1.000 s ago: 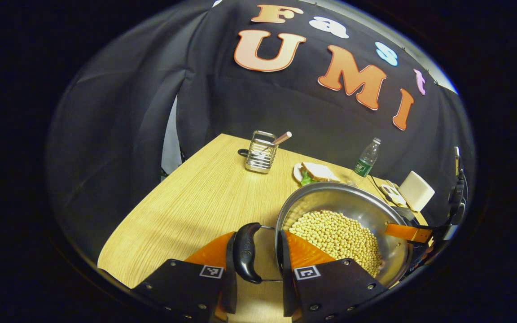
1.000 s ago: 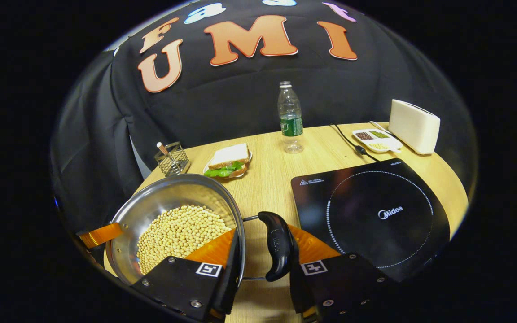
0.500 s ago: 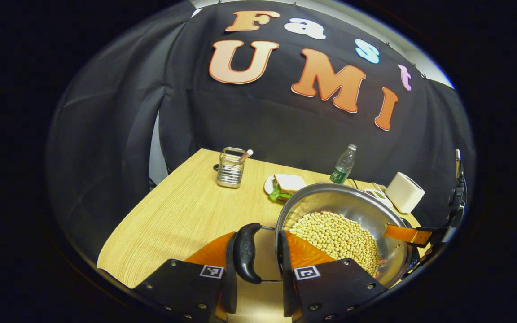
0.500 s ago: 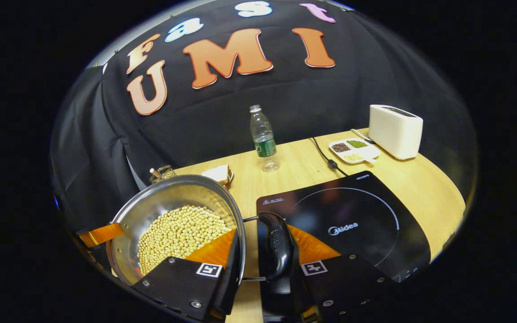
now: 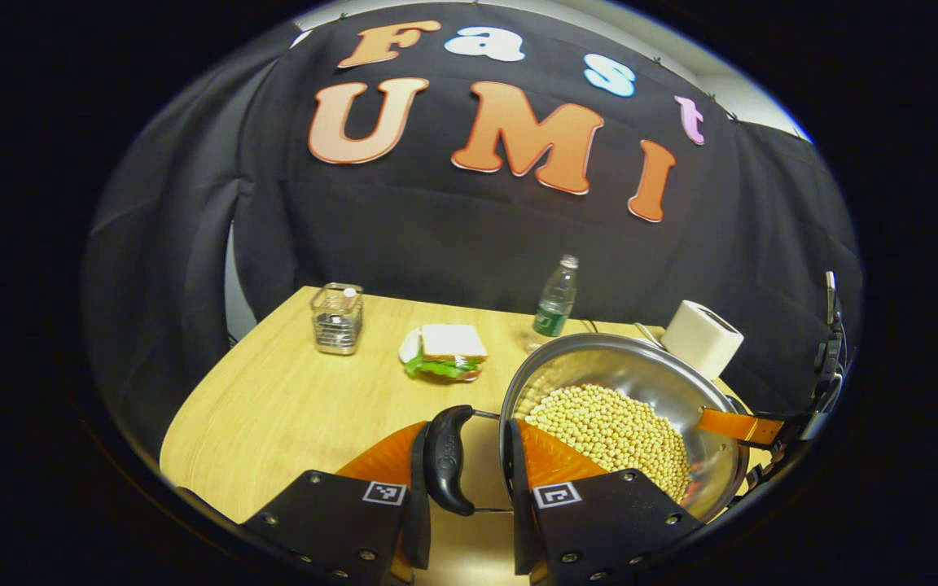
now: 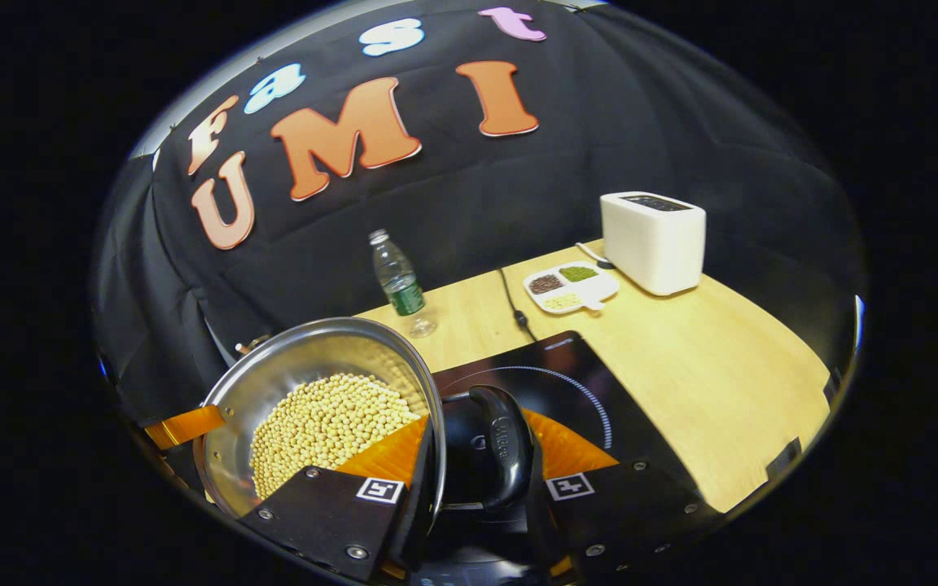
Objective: First push the handle of the pot to place it horizontally, then grasp the pot with both hands and set it on the induction cooktop.
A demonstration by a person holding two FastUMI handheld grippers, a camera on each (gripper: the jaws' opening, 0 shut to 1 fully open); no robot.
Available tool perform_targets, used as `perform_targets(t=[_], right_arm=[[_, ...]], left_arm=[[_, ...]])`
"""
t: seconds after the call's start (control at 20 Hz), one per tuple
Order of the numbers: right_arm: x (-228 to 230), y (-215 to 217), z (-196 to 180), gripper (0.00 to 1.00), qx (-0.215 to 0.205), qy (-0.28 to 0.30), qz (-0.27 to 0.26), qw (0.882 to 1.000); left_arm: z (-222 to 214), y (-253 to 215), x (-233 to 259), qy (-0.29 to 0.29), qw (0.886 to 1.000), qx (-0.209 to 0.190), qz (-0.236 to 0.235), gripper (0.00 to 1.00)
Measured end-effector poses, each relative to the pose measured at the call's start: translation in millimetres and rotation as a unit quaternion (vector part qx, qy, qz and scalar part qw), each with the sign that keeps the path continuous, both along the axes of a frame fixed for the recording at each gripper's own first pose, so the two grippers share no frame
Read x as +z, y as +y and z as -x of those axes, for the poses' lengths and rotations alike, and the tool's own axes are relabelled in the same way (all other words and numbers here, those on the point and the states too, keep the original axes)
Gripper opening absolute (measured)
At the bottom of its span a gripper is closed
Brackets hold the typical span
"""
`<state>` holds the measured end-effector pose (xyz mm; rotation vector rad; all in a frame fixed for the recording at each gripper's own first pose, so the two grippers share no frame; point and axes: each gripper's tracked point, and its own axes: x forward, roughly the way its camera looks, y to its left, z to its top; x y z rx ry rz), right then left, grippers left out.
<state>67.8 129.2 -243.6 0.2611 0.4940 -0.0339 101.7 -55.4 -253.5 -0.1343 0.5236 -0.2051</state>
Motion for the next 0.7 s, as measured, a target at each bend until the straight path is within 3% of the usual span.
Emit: perform_targets(t=[0.25,0.7], right_arm=[[-3.0,-56.8,4.0,0.49,-0.033,0.008,0.001,0.999],[-24.9,-112.0,5.5,0.49,-0.059,0.034,0.0,0.998]], left_arm=[[-4.1,-60.0,-10.0,0.014,0.999,-0.034,0.005,0.41],[-8.4,-120.2,-31.0,0.03,0.997,-0.064,-0.011,0.42]])
